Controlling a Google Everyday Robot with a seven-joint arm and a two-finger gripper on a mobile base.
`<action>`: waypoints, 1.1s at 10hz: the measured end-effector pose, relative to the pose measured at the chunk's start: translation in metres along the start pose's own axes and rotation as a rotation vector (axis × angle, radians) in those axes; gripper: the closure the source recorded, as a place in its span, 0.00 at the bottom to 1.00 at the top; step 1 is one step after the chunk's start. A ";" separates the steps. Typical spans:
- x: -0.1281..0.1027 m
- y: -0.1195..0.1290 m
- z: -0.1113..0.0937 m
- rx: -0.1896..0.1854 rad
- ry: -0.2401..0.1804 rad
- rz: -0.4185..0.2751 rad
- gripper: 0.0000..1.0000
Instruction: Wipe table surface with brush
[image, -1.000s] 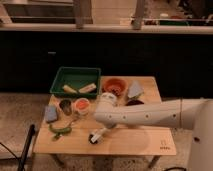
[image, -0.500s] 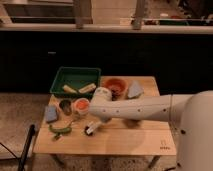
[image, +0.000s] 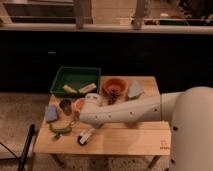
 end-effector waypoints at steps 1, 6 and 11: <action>0.001 0.011 -0.001 -0.004 -0.004 -0.008 1.00; 0.053 0.043 0.015 -0.055 0.029 0.091 1.00; 0.057 -0.002 0.020 -0.022 0.033 0.171 1.00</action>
